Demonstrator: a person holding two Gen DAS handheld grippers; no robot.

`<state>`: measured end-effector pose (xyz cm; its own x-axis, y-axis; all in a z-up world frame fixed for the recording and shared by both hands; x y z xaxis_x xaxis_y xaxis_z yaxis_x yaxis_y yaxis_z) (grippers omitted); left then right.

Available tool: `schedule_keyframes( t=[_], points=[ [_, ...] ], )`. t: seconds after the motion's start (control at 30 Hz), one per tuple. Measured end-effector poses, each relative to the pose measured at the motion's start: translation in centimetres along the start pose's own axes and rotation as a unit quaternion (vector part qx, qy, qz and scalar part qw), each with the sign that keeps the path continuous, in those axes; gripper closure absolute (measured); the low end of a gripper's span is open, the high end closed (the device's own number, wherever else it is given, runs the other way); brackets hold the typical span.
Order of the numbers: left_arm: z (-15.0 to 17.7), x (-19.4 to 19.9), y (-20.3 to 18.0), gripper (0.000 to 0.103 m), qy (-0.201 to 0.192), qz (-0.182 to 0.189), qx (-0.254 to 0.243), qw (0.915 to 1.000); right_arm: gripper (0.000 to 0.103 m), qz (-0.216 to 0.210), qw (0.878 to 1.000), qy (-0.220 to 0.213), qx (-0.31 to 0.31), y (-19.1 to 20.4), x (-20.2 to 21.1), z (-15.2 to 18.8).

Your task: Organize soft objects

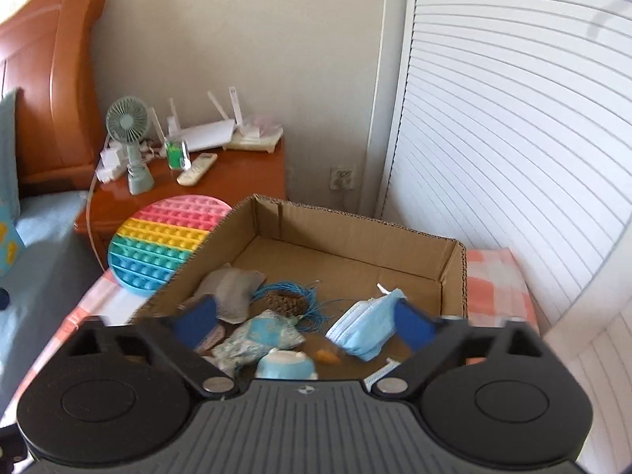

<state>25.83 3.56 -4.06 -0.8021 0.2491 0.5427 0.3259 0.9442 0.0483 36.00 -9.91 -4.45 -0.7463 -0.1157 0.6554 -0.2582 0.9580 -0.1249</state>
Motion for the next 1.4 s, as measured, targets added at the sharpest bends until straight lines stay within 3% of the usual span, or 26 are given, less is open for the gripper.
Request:
schedule_keyframes(
  t=[0.1, 0.23, 0.4, 0.57, 0.73, 1.4],
  points=[
    [0.2, 1.1, -0.7, 0.001, 0.013, -0.004, 0.011, 0.9998, 0.000, 0.005, 1.000, -0.002, -0.019, -0.5, 1.8, 0.6],
    [0.4, 2.8, -1.6, 0.001, 0.028, -0.021, 0.032, 0.9989, 0.000, 0.049, 0.998, 0.016, -0.032, -1.6, 4.8, 2.2],
    [0.7, 4.6, -3.1, 0.001, 0.040, -0.046, 0.046, 0.9971, 0.000, 0.095, 0.991, 0.054, -0.079, -3.4, 9.1, 6.6],
    [1.4, 5.9, -4.6, 0.001, 0.047, -0.046, 0.057, 0.9962, 0.000, 0.110, 0.985, 0.060, -0.116, -3.7, 13.6, 11.3],
    [2.1, 6.5, -5.5, 0.001, 0.058, -0.038, 0.075, 0.9948, 0.000, 0.113, 0.983, 0.053, -0.134, -3.0, 16.6, 13.7],
    [2.5, 6.9, -7.1, 0.001, 0.073, -0.036, 0.075, 0.9939, 0.000, 0.124, 0.984, 0.039, -0.120, -2.4, 18.9, 15.0]
  ],
)
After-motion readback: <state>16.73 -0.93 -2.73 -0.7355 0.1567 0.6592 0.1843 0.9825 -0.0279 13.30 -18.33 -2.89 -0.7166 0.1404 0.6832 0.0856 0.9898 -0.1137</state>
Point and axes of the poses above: each gripper's, at about its wrist camera, not at the fingertips, and x roughly against the way its jaws point, y to its left, z to its underside, the point moved 10 cm from there along -x, roughly the way its jaws point, and after that the axes turned 5 degrees about z, right-handed, at the moved point
